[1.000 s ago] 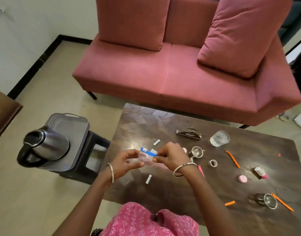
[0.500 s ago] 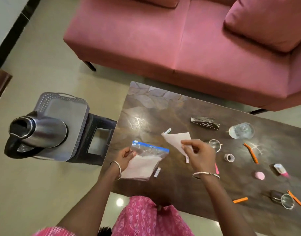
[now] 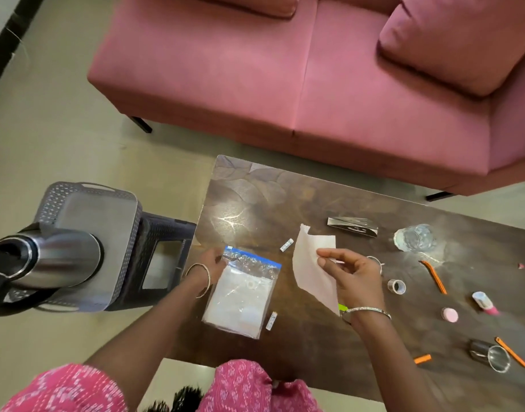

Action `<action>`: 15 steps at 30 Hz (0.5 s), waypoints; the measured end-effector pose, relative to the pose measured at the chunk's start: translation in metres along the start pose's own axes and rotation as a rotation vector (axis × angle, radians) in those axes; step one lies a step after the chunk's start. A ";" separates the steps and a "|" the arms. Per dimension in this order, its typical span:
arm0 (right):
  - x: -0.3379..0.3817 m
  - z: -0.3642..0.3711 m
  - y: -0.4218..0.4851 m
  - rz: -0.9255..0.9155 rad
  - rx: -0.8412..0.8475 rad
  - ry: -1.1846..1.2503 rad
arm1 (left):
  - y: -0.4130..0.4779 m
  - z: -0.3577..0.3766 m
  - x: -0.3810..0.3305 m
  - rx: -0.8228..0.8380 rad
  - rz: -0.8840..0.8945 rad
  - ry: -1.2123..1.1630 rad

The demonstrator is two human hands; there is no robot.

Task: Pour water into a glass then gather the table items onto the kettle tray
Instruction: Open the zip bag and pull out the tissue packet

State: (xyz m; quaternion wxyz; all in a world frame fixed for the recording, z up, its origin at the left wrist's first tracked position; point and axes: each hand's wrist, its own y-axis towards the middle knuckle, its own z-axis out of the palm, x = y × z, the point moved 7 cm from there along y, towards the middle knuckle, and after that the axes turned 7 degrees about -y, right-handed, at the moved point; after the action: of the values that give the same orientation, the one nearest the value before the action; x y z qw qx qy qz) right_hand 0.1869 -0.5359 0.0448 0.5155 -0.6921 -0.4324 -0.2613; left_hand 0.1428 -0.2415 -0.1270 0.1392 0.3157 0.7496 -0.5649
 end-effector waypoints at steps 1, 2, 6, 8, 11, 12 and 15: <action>0.005 0.001 -0.002 0.014 0.036 0.035 | -0.008 -0.002 -0.016 0.027 0.042 -0.085; 0.010 0.003 -0.005 0.028 0.075 0.063 | -0.019 -0.004 -0.033 0.067 0.088 -0.178; 0.030 0.004 -0.020 0.052 0.256 0.128 | -0.076 -0.005 -0.107 0.320 0.302 -0.362; 0.043 0.001 -0.029 0.034 0.347 0.123 | -0.104 -0.005 -0.140 0.408 0.395 -0.320; 0.064 -0.007 -0.046 -0.010 0.481 0.130 | -0.145 -0.001 -0.184 0.520 0.579 -0.154; 0.072 -0.012 -0.052 -0.040 0.511 0.137 | -0.157 0.003 -0.196 0.559 0.631 -0.083; 0.093 -0.032 -0.065 -0.117 0.544 0.167 | -0.179 0.012 -0.211 0.633 0.593 -0.022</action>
State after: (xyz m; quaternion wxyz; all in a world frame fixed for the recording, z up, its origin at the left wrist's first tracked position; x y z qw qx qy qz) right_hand 0.1791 -0.5292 0.1625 0.6998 -0.4786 -0.4820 -0.2212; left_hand 0.1891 -0.3487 0.1240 0.1997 0.5387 0.4147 -0.7057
